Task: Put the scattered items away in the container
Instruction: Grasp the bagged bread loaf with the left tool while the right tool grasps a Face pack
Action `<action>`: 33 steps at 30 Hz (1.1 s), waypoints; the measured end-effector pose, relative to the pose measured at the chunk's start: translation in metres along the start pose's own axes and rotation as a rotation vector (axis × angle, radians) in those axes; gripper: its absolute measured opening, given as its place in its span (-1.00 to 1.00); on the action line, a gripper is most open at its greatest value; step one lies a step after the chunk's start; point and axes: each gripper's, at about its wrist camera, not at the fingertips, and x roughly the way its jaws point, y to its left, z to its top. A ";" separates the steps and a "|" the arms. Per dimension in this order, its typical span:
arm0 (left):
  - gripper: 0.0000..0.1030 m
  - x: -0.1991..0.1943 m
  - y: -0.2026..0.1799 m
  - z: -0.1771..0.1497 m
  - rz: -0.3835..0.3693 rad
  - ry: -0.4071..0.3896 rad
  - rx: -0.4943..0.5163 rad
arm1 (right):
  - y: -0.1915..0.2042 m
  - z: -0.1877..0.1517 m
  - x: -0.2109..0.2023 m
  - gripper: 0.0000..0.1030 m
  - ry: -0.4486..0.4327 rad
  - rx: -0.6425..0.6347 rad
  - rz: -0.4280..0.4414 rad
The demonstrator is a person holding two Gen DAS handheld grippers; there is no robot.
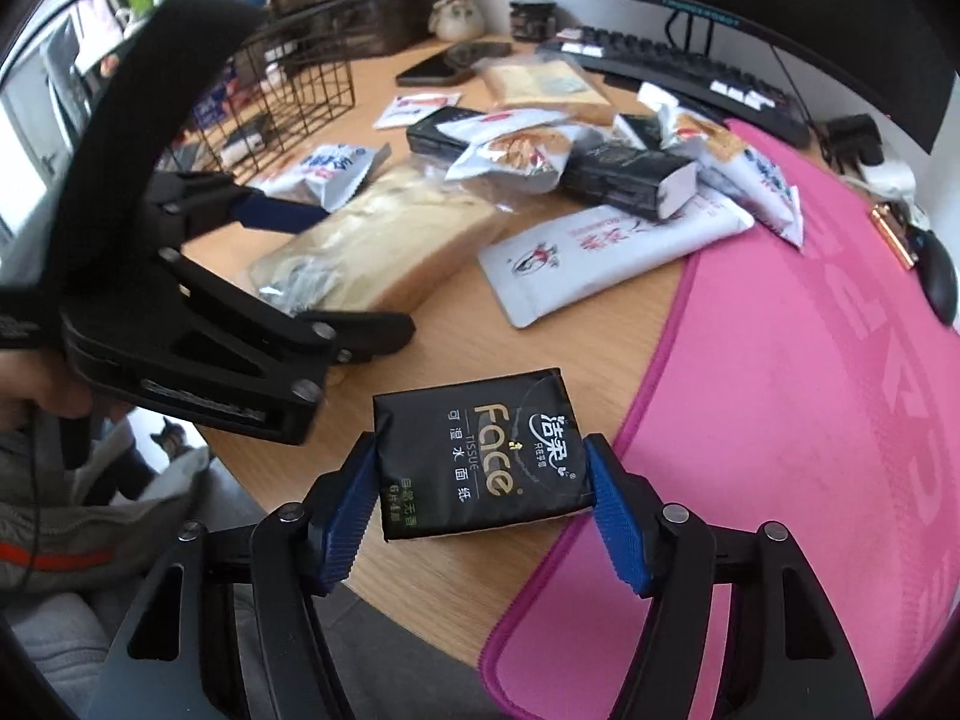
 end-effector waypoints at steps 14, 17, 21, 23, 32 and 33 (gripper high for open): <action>0.57 -0.004 0.012 0.002 -0.058 -0.023 -0.060 | -0.067 -0.004 -0.003 0.28 -0.011 0.180 -0.162; 0.56 -0.006 0.012 0.002 -0.080 -0.020 -0.065 | -0.064 -0.002 0.003 0.43 -0.012 0.174 -0.206; 0.54 -0.013 0.009 -0.001 -0.122 -0.021 -0.074 | -0.066 -0.004 0.005 0.48 -0.034 0.176 -0.199; 0.54 -0.018 0.006 -0.002 -0.130 -0.023 -0.068 | -0.070 -0.004 0.000 0.22 -0.052 0.188 -0.189; 0.54 -0.065 0.006 -0.002 -0.146 -0.112 -0.073 | -0.064 0.002 -0.028 0.22 -0.108 0.192 -0.120; 0.54 -0.071 0.008 -0.002 -0.149 -0.123 -0.075 | -0.062 0.004 -0.032 0.22 -0.116 0.188 -0.120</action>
